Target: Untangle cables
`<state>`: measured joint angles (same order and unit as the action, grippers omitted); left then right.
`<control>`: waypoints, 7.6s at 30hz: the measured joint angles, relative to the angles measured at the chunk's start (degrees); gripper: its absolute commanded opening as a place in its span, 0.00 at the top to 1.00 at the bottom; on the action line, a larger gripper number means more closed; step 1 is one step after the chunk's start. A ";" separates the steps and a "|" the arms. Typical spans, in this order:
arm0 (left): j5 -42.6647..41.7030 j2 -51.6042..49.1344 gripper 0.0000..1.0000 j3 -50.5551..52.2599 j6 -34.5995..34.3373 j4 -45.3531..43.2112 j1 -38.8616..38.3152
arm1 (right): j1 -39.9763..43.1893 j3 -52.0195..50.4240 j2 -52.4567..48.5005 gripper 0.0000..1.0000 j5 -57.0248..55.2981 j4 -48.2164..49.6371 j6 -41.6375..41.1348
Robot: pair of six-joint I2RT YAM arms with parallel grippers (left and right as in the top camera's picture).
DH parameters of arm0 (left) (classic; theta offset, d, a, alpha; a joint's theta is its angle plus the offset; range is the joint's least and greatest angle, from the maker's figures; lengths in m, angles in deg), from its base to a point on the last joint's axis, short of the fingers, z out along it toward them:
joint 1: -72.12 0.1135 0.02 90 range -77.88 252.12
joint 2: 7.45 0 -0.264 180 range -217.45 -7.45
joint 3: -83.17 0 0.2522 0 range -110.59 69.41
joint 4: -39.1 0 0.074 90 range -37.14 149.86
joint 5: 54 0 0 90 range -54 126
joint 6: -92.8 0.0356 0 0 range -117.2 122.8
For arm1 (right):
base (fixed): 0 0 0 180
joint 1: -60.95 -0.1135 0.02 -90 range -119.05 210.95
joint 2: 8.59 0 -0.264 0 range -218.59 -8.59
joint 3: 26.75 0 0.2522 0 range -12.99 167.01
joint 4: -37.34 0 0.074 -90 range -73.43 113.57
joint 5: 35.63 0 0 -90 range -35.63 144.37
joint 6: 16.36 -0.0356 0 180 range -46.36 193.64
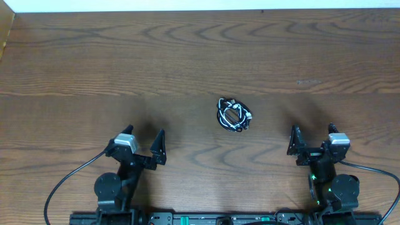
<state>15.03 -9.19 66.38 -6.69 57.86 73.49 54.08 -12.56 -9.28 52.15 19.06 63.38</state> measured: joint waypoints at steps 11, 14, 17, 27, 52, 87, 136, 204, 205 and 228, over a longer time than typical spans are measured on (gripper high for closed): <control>-1.44 -10.21 0.02 -8.07 -0.98 11.98 0.00 | 0.00 6.75 -4.20 0.01 -0.07 -13.44 -0.68; -1.51 -15.02 0.02 -12.07 -0.98 13.40 0.00 | 0.00 9.11 -8.22 0.01 -0.13 -14.29 -0.85; -1.66 -21.05 0.02 -15.85 -0.96 16.50 0.00 | 0.00 11.98 -13.40 0.01 -0.09 -14.67 -0.87; -2.54 -41.29 0.02 -30.86 -0.96 27.71 0.00 | 0.00 25.24 -34.01 0.01 1.84 -24.85 -0.87; -1.20 -58.18 0.02 -48.59 0.46 53.46 0.00 | 0.00 45.31 -60.06 0.01 3.98 -39.45 -1.97; 7.63 -86.77 0.03 -61.40 -12.15 30.69 -24.30 | 0.00 45.44 -60.06 0.01 6.95 -38.51 -3.45; -29.77 -99.73 0.93 -61.40 -8.96 20.76 -34.42 | -6.97 42.18 -81.05 0.13 26.43 -26.49 -5.44; 23.37 -86.86 0.12 -61.27 -20.11 44.61 -19.87 | -9.11 45.31 -92.02 0.14 -5.75 -34.12 -29.73; 19.43 -86.86 0.12 -61.27 -18.62 43.12 -20.02 | -9.11 45.31 -92.00 0.12 -5.79 -34.05 -29.70; 0.87 -86.86 0.01 -61.24 -8.20 38.03 -25.49 | -8.83 45.20 -91.97 0.05 -5.33 -32.98 -29.88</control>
<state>15.90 -96.05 5.14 -14.89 95.89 48.01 45.25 32.64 -101.26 46.82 -13.92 33.50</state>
